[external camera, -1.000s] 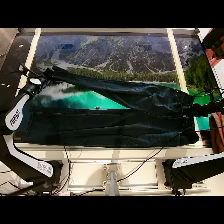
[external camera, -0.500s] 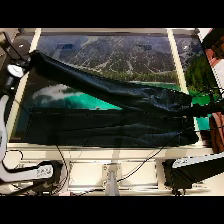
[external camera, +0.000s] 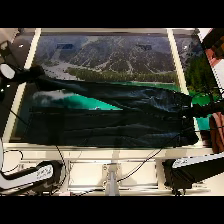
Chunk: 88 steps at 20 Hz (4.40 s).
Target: Fold the clothes and pants, and hang the long-sleeved shirts on hangers.
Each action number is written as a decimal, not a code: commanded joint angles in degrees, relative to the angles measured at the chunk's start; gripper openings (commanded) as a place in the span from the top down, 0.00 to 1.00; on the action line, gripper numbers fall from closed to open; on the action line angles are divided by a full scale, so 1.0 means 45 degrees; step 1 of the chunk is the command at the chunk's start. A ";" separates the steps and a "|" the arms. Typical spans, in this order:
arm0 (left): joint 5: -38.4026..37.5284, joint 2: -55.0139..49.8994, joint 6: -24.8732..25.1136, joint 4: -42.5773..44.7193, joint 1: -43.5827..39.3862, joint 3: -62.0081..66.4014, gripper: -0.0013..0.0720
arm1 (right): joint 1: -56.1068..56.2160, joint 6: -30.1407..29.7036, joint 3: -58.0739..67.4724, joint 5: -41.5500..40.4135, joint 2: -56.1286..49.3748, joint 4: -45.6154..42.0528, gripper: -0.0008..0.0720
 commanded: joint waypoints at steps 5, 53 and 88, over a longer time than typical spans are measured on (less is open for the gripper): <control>0.6834 -0.3424 -0.0627 -0.1389 -0.0015 -0.0005 0.94 | 0.0000 -0.0015 -0.0005 -0.0248 -0.0005 -0.0063 0.93; 0.2030 -0.4046 0.4080 -0.6300 0.2521 0.0146 0.94 | 0.0000 0.1025 0.0204 0.0136 0.0005 0.0743 0.93; -0.7718 -0.5217 0.2822 -0.0437 0.3162 0.3152 0.05 | 0.0000 0.3643 0.1700 -0.2385 0.0005 0.1132 0.44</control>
